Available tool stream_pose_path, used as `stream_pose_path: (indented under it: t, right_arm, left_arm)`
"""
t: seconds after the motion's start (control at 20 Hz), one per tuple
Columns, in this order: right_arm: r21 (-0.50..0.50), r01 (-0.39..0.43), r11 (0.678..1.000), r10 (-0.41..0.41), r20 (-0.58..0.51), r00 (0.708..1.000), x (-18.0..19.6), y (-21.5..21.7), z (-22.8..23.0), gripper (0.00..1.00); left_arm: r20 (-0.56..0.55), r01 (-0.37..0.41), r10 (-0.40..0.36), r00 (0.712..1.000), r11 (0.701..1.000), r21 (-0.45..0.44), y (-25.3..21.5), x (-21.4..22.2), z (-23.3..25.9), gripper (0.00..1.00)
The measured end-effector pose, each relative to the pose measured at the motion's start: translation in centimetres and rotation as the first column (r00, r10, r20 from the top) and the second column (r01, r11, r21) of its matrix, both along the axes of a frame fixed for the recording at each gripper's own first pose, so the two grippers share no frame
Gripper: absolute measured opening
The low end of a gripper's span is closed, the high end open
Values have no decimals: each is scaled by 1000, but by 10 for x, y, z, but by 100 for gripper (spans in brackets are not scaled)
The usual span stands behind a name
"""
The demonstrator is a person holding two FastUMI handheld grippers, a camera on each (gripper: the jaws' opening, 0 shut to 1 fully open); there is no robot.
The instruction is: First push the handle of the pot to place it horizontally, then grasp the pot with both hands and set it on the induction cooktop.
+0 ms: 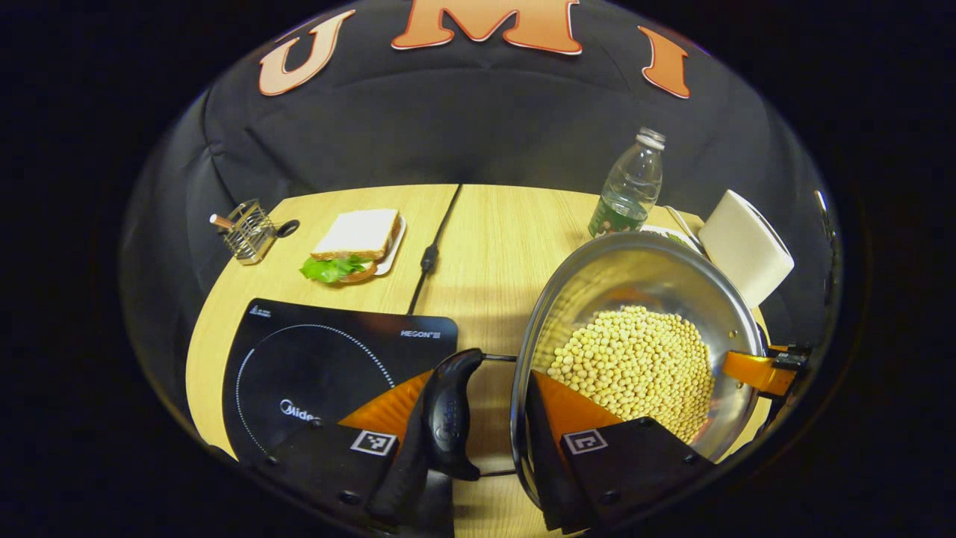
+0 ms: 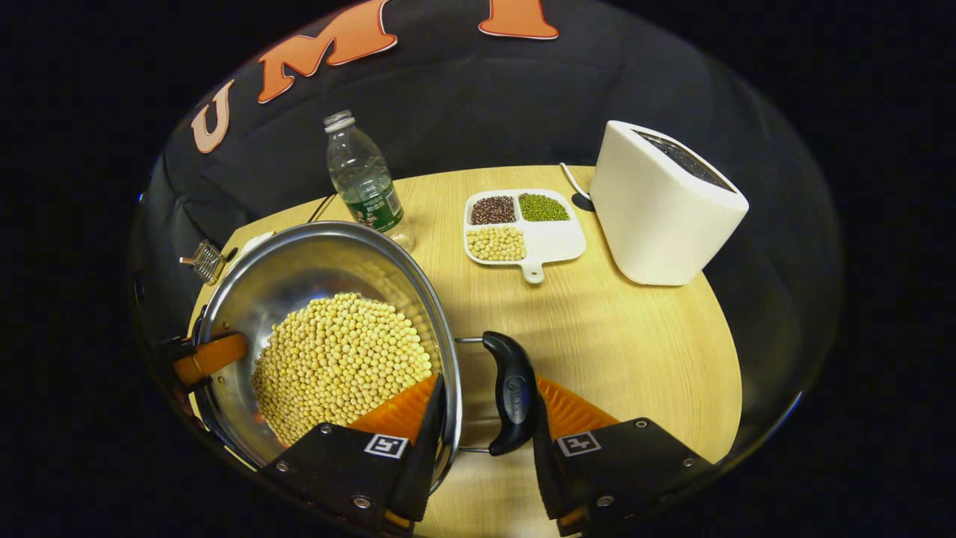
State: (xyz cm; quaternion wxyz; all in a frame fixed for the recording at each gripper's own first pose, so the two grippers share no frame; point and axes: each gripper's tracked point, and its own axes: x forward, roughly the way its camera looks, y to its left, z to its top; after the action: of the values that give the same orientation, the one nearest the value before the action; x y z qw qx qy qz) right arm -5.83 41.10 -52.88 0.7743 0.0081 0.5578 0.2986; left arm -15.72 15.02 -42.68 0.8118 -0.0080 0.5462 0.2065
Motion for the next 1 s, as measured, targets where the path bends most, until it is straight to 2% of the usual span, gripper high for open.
stream_pose_path:
  t: [0.05, 0.3, 0.55, 0.95, 1.0]
  right_arm:
    - [8, -2, 1000, 2, 6, 1000, 0, 0, 0, 58]
    - [43, -4, 999, 4, 20, 1000, 1, 0, -1, 58]
    - [72, -28, 997, 25, 46, 999, 4, 1, -3, 58]
    - [112, -107, 988, 102, 46, 994, 10, 0, -5, 58]
    - [116, -113, 987, 108, 47, 993, 13, 1, -5, 53]
  left_arm:
    - [2, 1, -1, 1000, 1000, 8, 3, -4, 8, 67]
    - [28, -24, 24, 999, 999, 28, 15, -16, 48, 67]
    - [48, -51, 48, 998, 998, 46, 34, -28, 80, 67]
    - [50, -121, 117, 992, 990, 73, 66, -60, 124, 67]
    - [50, -131, 127, 991, 989, 75, 68, -62, 129, 67]
